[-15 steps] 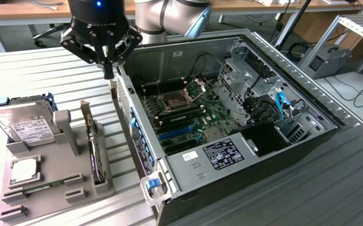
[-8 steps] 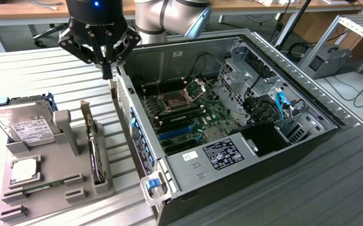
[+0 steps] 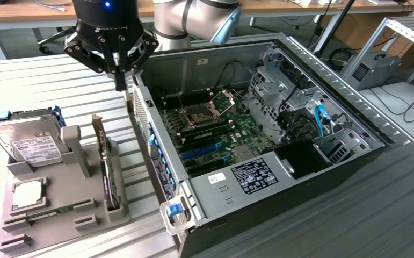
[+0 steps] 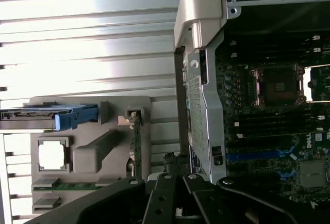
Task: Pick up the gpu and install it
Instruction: 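Reach for the gpu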
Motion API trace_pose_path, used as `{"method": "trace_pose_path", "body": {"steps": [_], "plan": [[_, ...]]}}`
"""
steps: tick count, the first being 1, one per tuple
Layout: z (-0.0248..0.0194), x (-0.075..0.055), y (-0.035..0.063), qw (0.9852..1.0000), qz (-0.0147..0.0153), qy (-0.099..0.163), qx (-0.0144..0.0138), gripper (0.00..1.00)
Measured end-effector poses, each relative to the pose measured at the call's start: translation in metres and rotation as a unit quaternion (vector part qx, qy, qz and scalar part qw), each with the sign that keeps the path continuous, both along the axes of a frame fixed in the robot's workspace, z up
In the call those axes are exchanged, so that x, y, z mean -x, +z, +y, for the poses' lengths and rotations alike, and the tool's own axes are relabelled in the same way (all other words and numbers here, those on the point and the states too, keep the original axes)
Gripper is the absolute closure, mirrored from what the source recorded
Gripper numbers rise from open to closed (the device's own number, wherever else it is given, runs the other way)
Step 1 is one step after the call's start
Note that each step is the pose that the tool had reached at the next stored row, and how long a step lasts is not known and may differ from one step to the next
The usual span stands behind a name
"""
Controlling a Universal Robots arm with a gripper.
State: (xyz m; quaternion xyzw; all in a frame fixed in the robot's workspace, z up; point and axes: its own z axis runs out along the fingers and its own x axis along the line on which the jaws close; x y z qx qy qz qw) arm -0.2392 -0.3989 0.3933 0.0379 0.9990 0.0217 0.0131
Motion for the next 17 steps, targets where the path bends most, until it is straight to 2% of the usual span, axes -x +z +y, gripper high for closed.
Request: {"method": "trace_pose_path", "body": {"steps": [17], "plan": [[0.0,0.0079,0.0,1.0,0.0,0.0,0.0,0.89]]}}
